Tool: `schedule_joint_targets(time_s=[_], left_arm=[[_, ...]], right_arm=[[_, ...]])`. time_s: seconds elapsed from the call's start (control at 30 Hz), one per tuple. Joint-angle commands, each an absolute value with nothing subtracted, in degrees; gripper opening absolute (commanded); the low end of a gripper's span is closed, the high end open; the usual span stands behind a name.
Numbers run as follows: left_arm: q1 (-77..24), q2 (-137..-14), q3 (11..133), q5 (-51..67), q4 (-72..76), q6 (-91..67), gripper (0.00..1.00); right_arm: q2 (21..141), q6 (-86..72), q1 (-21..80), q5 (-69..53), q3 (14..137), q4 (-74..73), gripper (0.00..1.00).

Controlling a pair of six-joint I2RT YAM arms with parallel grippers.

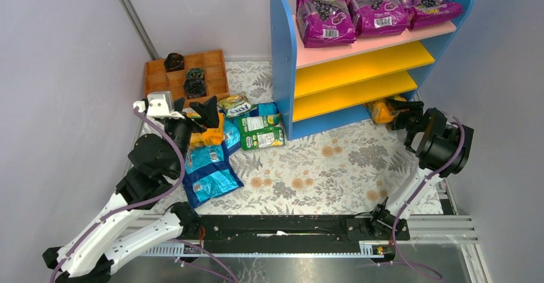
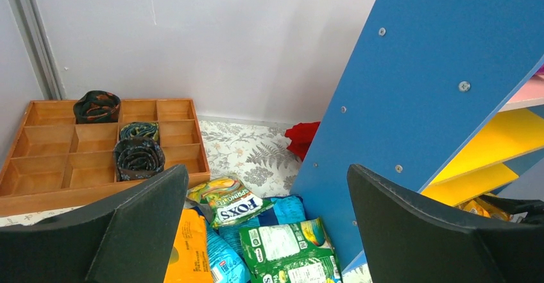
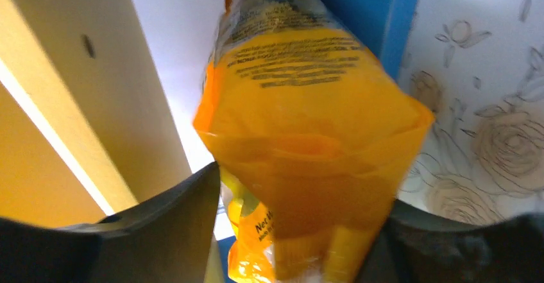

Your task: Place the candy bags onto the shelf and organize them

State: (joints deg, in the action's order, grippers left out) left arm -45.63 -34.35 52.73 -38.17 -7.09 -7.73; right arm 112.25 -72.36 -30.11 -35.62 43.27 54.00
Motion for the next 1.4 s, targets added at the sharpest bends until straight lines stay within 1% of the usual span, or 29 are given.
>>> schedule_joint_targets(time_s=[0.0,0.07,0.17,0.23,0.33,0.43,0.53,0.67,0.83,0.97,1.13,1.27,1.37], left_arm=[[-45.26,-35.24,52.90,-37.68,-4.86,-7.41,0.99],[-45.20,-35.18,53.00,-36.83,-5.09,-7.83,0.99],[-45.18,-35.16,53.08,-36.16,-5.46,-8.38,0.99],[-45.18,-35.11,53.21,-35.80,-5.77,-8.67,0.99],[-45.18,-35.10,53.43,-35.15,-6.05,-9.20,0.99],[-45.22,-35.01,53.52,-34.51,-6.23,-9.61,0.99],[-45.18,-34.97,53.61,-34.28,-6.39,-9.82,0.99],[-45.18,-34.80,53.53,-34.03,-6.38,-10.01,0.99],[-45.18,-34.76,53.61,-33.49,-6.55,-10.64,0.99],[-44.46,-34.10,55.37,-32.27,-7.36,-13.74,0.99],[-39.79,-33.84,63.12,-23.82,-9.28,-20.18,0.99],[-39.30,-35.74,68.51,-22.13,-10.70,-21.06,0.99],[-39.27,-34.92,70.24,-20.64,-9.53,-22.21,0.99]], right_arm=[[106.74,-65.84,-30.19,-34.64,43.81,43.59,0.75],[103.31,-61.87,-30.19,-33.03,43.03,36.99,0.83],[98.22,-56.17,-30.37,-29.24,41.80,27.87,0.91],[95.74,-54.64,-30.99,-27.96,41.00,23.69,0.92],[93.91,-53.45,-32.57,-28.07,40.41,20.05,0.91],[92.99,-52.78,-33.30,-28.51,40.11,18.28,0.89],[92.83,-52.01,-33.41,-28.47,40.19,18.44,0.83],[95.23,-51.32,-33.35,-29.35,41.95,19.69,0.67],[97.24,-52.08,-33.16,-29.41,43.03,22.08,0.53],[99.55,-52.80,-31.46,-29.83,44.94,23.97,0.52],[102.61,-53.46,-27.96,-28.00,50.54,24.24,0.52],[106.57,-54.12,-26.24,-27.51,55.34,24.78,0.52],[107.16,-54.88,-26.01,-27.40,55.71,25.26,0.53]])
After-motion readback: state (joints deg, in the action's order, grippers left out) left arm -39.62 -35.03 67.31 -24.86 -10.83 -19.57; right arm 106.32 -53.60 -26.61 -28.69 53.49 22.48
